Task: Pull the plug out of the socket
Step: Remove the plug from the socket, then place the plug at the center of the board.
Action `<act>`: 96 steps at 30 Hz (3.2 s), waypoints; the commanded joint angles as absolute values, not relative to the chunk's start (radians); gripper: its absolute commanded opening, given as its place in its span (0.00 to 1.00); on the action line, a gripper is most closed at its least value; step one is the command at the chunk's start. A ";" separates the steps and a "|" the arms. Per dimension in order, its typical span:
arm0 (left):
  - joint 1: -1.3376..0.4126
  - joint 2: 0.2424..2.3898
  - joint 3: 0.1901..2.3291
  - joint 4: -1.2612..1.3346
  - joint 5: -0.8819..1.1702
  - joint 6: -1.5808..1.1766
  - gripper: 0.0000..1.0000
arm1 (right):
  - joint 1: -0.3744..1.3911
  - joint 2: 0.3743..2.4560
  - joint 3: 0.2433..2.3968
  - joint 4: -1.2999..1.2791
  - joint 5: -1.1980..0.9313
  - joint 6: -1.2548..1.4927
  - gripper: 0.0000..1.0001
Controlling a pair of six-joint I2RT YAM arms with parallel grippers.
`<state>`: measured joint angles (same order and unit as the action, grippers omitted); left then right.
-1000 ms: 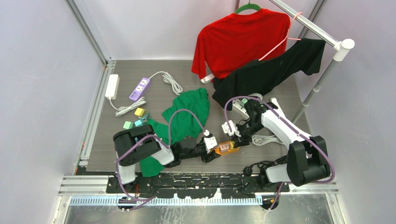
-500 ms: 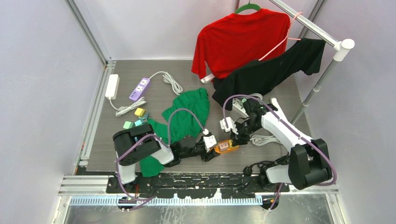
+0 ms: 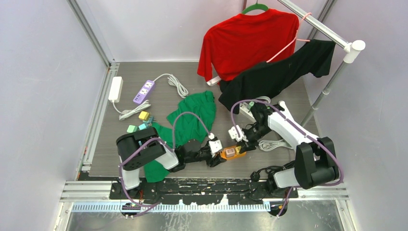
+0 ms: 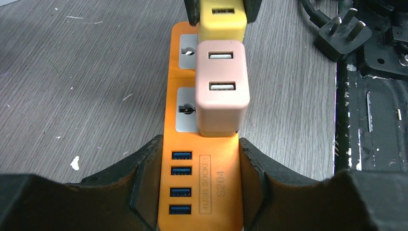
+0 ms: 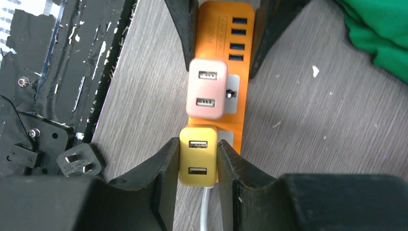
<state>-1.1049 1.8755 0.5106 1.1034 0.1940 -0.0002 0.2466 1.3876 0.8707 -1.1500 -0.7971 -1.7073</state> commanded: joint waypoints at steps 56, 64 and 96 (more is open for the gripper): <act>-1.044 1.544 0.489 0.750 0.198 -0.133 0.72 | 0.214 1.350 1.051 -1.181 -1.075 -1.153 0.01; -1.044 1.329 0.479 0.586 0.238 -0.269 0.73 | 0.218 1.358 1.043 -0.904 -1.041 -0.627 0.01; -1.276 1.566 1.139 -0.265 -0.614 -0.598 0.80 | 0.253 1.506 1.099 -0.856 -1.038 -0.345 0.01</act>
<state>-1.2724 1.5322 1.0653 -0.1730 -0.4885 -0.6350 0.2481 1.5059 1.0584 -0.8673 -1.0153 -0.3588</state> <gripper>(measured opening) 0.799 0.372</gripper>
